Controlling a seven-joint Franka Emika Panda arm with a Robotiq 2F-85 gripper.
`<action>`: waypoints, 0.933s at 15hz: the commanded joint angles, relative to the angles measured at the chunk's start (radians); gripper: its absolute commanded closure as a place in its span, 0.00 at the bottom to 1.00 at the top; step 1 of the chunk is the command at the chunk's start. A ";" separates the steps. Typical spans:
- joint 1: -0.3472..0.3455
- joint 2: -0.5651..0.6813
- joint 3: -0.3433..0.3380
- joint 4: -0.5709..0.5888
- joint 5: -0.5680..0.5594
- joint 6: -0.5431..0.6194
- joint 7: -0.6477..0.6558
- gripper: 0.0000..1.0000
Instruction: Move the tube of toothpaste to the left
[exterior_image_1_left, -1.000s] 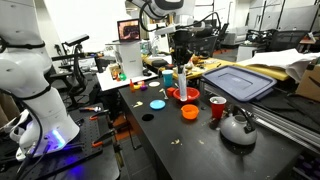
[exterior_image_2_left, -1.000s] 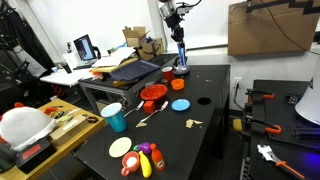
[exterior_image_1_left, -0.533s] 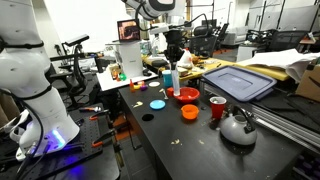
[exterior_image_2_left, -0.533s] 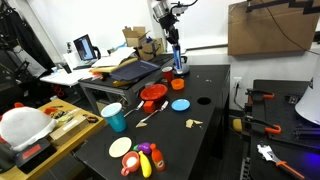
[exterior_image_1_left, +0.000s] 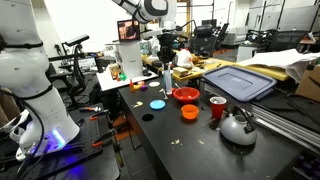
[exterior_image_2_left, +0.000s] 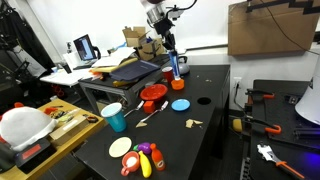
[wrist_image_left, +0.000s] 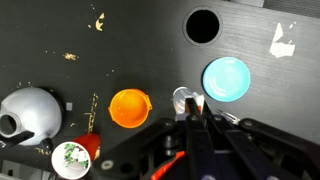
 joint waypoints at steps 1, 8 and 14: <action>0.019 -0.050 0.016 -0.054 -0.012 0.015 0.034 0.99; 0.053 -0.059 0.052 -0.076 -0.006 0.023 0.041 0.99; 0.093 -0.047 0.089 -0.066 -0.001 0.019 0.082 0.99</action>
